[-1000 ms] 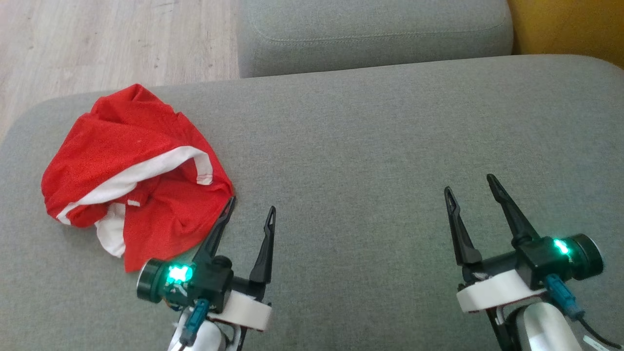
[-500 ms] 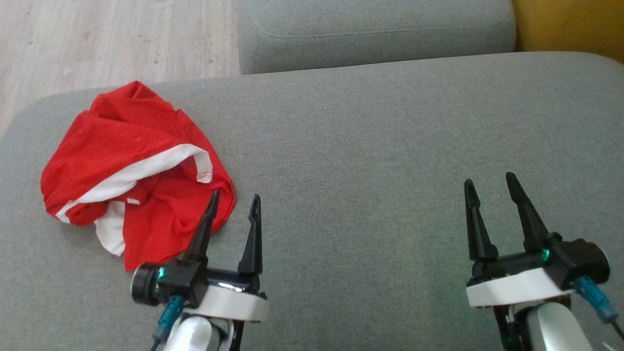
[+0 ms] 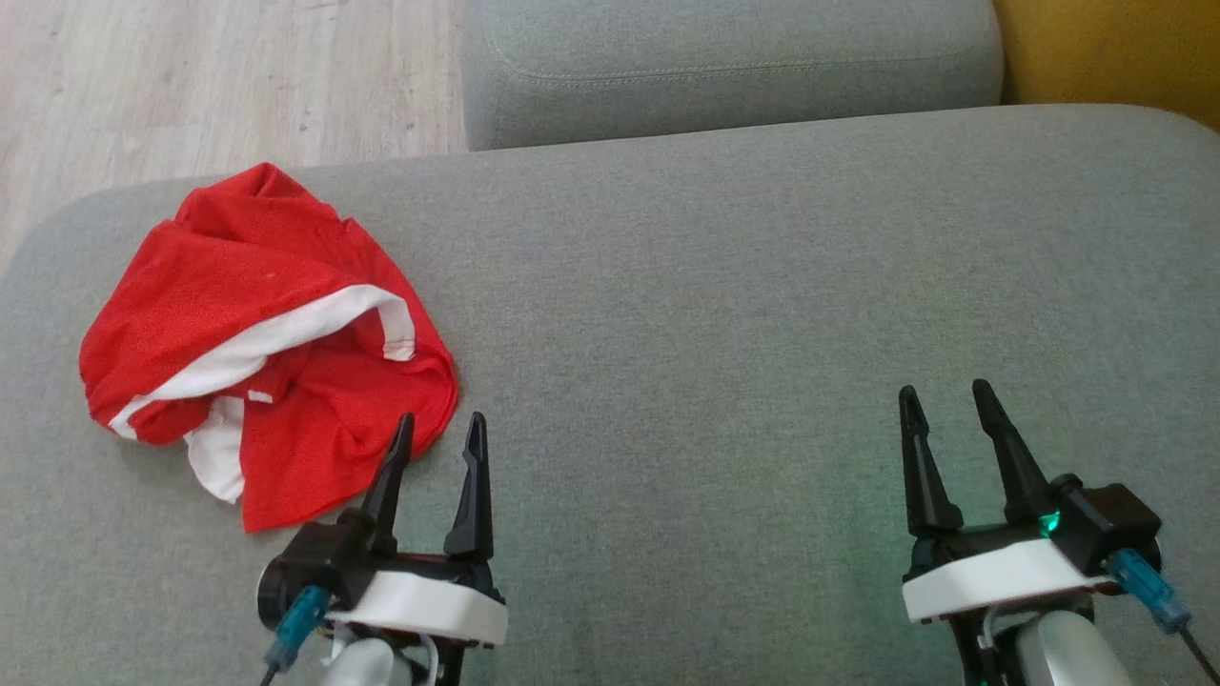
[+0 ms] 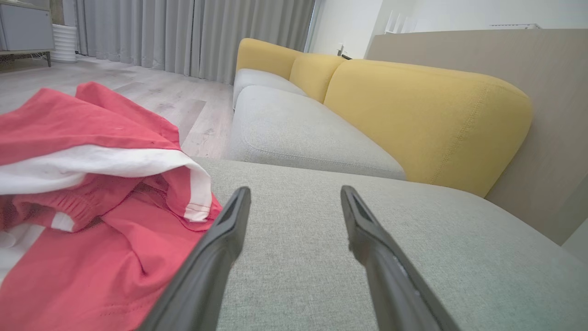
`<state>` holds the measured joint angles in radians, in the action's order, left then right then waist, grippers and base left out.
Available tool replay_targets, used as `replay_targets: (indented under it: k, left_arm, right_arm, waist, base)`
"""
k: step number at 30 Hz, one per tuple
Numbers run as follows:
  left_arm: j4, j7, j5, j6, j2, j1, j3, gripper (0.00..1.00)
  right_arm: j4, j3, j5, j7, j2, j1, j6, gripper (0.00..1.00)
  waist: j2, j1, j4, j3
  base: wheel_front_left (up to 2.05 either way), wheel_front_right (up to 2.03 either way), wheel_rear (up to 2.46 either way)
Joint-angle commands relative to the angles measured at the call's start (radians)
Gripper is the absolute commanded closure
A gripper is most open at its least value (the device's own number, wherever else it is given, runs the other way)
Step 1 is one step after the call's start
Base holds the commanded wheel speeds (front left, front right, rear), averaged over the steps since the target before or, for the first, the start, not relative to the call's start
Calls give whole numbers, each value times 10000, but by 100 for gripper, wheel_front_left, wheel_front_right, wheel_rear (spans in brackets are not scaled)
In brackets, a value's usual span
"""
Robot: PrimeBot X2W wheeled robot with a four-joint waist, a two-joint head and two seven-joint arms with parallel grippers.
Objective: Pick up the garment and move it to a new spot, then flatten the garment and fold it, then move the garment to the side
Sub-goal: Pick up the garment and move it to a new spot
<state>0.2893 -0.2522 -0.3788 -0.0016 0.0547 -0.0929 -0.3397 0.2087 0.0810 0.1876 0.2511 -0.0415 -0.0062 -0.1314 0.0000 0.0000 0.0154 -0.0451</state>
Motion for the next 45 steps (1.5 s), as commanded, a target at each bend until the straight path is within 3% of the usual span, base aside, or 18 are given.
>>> replay_targets:
  k: [1, 12, 24, 37, 45]
  left_arm:
    - [-265, -95, -67, -38, -40, -283, 327, 0]
    - [-171, -95, -220, 307, -44, -353, 417, 0]
    - [-74, -95, 14, 569, -44, -89, 895, 0]
    - [-94, -95, 18, 568, -45, 91, 951, 0]
    - [-36, -95, -21, 581, -45, 200, 1012, 0]
  right_arm:
    - [-278, 251, -40, 107, -87, -352, 7, 0]
    - [-239, 367, 227, 107, -87, -304, 7, 0]
    - [-375, 1029, 128, 107, -87, -133, 7, 0]
    - [-368, 1640, 196, 107, -87, 40, 7, 0]
    - [-367, 1728, 226, 107, -87, 132, 7, 0]
  waist:
    - [0, 0, -25, 7]
    - [0, 0, -597, 163]
    - [0, 0, -2030, 400]
    - [0, 0, -3598, 587]
    - [0, 0, -4183, 748]
  base:
    - [0, 0, 0]
    - [0, 0, 0]
    - [0, 0, 0]
    - [0, 0, 0]
    - [0, 0, 0]
